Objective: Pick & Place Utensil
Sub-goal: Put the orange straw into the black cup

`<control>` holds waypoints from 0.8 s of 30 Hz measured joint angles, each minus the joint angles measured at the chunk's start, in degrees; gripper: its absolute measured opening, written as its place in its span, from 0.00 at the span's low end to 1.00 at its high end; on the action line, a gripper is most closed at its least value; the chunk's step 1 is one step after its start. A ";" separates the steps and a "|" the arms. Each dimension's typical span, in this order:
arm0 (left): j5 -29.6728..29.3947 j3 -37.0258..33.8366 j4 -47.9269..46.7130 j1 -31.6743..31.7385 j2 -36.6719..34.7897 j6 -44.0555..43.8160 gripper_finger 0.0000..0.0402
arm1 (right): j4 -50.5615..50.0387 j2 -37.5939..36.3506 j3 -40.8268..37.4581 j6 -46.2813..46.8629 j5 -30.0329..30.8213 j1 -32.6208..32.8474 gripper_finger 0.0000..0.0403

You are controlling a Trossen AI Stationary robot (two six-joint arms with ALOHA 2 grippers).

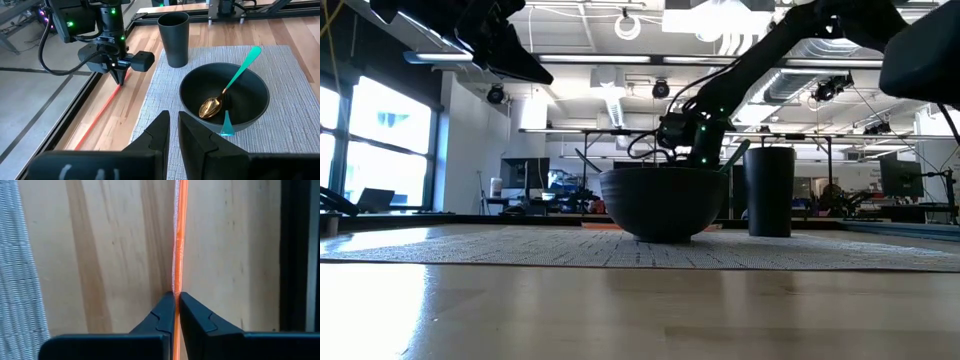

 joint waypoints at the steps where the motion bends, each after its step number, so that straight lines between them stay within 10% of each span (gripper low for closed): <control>1: 0.00 0.00 0.00 0.00 -0.02 -0.02 0.09 | 0.14 0.00 0.00 -0.02 0.62 0.10 0.03; 24: 0.00 0.00 0.01 0.00 0.00 -0.02 0.09 | -11.17 -14.41 -0.07 -14.15 40.57 18.80 0.03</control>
